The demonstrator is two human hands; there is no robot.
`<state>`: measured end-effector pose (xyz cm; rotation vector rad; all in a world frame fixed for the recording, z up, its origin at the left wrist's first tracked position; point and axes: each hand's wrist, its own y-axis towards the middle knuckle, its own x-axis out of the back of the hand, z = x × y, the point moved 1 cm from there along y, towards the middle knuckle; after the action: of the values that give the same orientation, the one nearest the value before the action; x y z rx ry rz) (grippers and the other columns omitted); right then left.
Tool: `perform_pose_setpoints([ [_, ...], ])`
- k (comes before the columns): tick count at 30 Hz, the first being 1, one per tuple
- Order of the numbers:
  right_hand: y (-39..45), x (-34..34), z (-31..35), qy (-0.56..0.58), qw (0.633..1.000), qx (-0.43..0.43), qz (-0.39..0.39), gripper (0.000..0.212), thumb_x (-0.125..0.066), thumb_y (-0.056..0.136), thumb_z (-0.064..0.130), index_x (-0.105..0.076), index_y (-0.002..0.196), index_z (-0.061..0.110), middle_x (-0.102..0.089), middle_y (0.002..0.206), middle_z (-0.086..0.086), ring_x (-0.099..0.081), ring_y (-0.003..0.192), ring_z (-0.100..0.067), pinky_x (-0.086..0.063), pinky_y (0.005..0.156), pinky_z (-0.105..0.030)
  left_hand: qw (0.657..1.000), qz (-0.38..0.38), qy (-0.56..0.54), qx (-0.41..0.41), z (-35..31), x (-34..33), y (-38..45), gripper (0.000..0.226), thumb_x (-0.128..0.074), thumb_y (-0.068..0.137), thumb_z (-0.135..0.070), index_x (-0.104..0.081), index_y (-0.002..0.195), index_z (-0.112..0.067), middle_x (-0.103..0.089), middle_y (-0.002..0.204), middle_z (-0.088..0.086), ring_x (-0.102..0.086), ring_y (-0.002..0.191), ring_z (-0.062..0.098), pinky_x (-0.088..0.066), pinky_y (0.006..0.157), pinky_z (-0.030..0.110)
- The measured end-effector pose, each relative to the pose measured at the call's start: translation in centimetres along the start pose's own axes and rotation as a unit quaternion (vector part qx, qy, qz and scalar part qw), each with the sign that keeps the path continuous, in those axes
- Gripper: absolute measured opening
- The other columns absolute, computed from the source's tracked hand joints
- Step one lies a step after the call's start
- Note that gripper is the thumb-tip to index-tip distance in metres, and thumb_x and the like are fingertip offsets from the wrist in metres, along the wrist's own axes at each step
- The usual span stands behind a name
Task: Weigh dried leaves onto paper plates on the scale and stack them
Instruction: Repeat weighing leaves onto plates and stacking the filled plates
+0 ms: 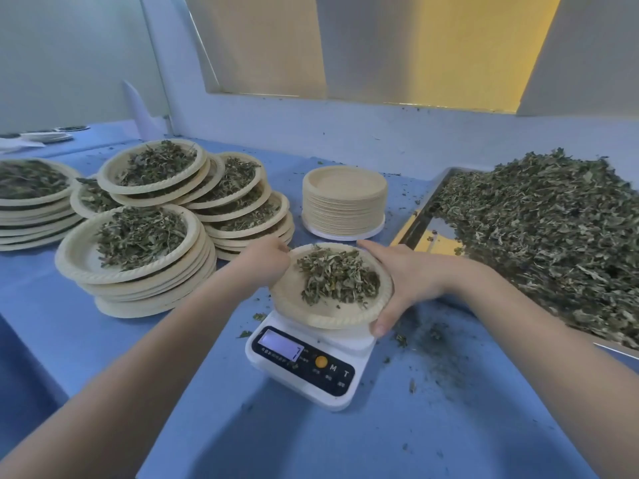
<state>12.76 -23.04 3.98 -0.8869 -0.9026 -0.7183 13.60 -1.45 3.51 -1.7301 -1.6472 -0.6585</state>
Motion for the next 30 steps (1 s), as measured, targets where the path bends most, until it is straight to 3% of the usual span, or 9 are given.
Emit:
perform_pose_setpoints([
  [5, 0.6, 2.2, 1.3, 0.056, 0.992, 0.077, -0.077, 0.132, -0.085, 0.037, 0.058, -0.010, 0.146, 0.046, -0.026, 0.144, 0.033, -0.028, 0.133, 0.005, -0.026, 0.108, -0.018, 0.995, -0.087, -0.035, -0.025, 0.3, 3.8, -0.5, 0.045, -0.033, 0.088, 0.002, -0.053, 0.126, -0.011, -0.057, 0.094, 0.014, -0.044, 0.058, 0.015, -0.032, 0.043, 0.021],
  [7, 1.1, 3.5, 3.2, 0.081, 0.985, 0.115, -0.099, 0.107, -0.090, 0.042, 0.049, -0.021, 0.120, 0.072, -0.035, 0.116, 0.057, -0.037, 0.110, 0.028, -0.031, 0.091, -0.002, 0.991, -0.121, -0.051, -0.030, 0.7, 6.3, -1.0, 0.040, -0.035, 0.089, 0.002, -0.055, 0.122, -0.009, -0.060, 0.096, 0.014, -0.049, 0.062, 0.018, -0.038, 0.044, 0.023],
  [9, 2.0, 4.7, 5.8, 0.078, 0.982, 0.134, -0.112, 0.095, -0.091, 0.043, 0.046, -0.024, 0.102, 0.079, -0.038, 0.100, 0.061, -0.038, 0.097, 0.034, -0.036, 0.082, -0.003, 0.986, -0.156, -0.057, -0.027, 1.6, 9.2, -1.8, 0.039, -0.037, 0.090, 0.002, -0.055, 0.122, -0.011, -0.060, 0.095, 0.010, -0.048, 0.060, 0.017, -0.038, 0.046, 0.024],
  [14, 6.1, 6.6, 14.9, 0.053, 0.969, 0.211, -0.120, 0.118, -0.086, 0.033, 0.058, -0.033, 0.138, 0.049, -0.046, 0.129, 0.030, -0.046, 0.122, 0.000, -0.038, 0.104, -0.028, 0.967, -0.249, -0.049, 0.020, 6.3, 17.2, -5.0, 0.036, -0.041, 0.088, -0.001, -0.062, 0.114, -0.012, -0.058, 0.098, 0.007, -0.054, 0.079, 0.022, -0.048, 0.070, 0.030],
  [18, 9.5, 7.0, 24.3, 0.038, 0.954, 0.285, -0.088, 0.107, -0.087, 0.038, 0.050, -0.037, 0.133, 0.049, -0.045, 0.115, 0.050, -0.044, 0.109, 0.021, -0.039, 0.097, -0.015, 0.948, -0.305, -0.060, 0.073, 11.5, 23.5, -8.3, 0.030, -0.038, 0.082, 0.004, -0.059, 0.075, -0.016, -0.054, 0.084, 0.009, -0.047, 0.071, 0.024, -0.048, 0.051, 0.022],
  [21, 13.2, 6.0, 30.8, 0.026, 0.949, 0.306, -0.070, 0.113, -0.089, 0.045, 0.040, -0.035, 0.144, 0.029, -0.046, 0.141, 0.014, -0.045, 0.128, -0.009, -0.036, 0.108, -0.036, 0.929, -0.341, -0.074, 0.123, 16.1, 27.2, -10.5, 0.028, -0.037, 0.083, 0.002, -0.057, 0.076, -0.016, -0.055, 0.073, 0.013, -0.042, 0.062, 0.025, -0.038, 0.058, 0.027],
  [24, 17.3, 4.3, 36.6, 0.060, 0.947, 0.307, -0.075, 0.097, -0.089, 0.057, 0.020, -0.041, 0.141, 0.023, -0.059, 0.125, 0.001, -0.056, 0.114, -0.016, -0.043, 0.098, -0.027, 0.903, -0.387, -0.082, 0.167, 21.2, 30.3, -12.0, 0.028, -0.038, 0.085, 0.003, -0.045, 0.068, -0.019, -0.048, 0.079, 0.010, -0.038, 0.072, 0.022, -0.029, 0.057, 0.027],
  [27, 21.2, 2.3, 41.9, 0.049, 0.945, 0.301, -0.120, 0.078, -0.084, 0.066, 0.014, -0.050, 0.136, 0.015, -0.063, 0.117, -0.004, -0.059, 0.107, -0.019, -0.045, 0.086, -0.024, 0.870, -0.437, -0.125, 0.192, 26.5, 32.7, -12.1, 0.020, -0.045, 0.089, -0.003, -0.050, 0.077, -0.018, -0.047, 0.091, 0.010, -0.043, 0.080, 0.023, -0.038, 0.076, 0.029],
  [30, 25.3, 0.3, 46.7, 0.037, 0.939, 0.295, -0.174, 0.044, -0.067, 0.080, 0.008, -0.058, 0.124, 0.010, -0.064, 0.118, -0.010, -0.055, 0.113, -0.027, -0.042, 0.084, -0.028, 0.835, -0.482, -0.130, 0.232, 31.5, 34.6, -10.8, 0.027, -0.049, 0.091, -0.007, -0.055, 0.117, -0.006, -0.057, 0.113, 0.014, -0.056, 0.100, 0.034, -0.047, 0.089, 0.038],
])
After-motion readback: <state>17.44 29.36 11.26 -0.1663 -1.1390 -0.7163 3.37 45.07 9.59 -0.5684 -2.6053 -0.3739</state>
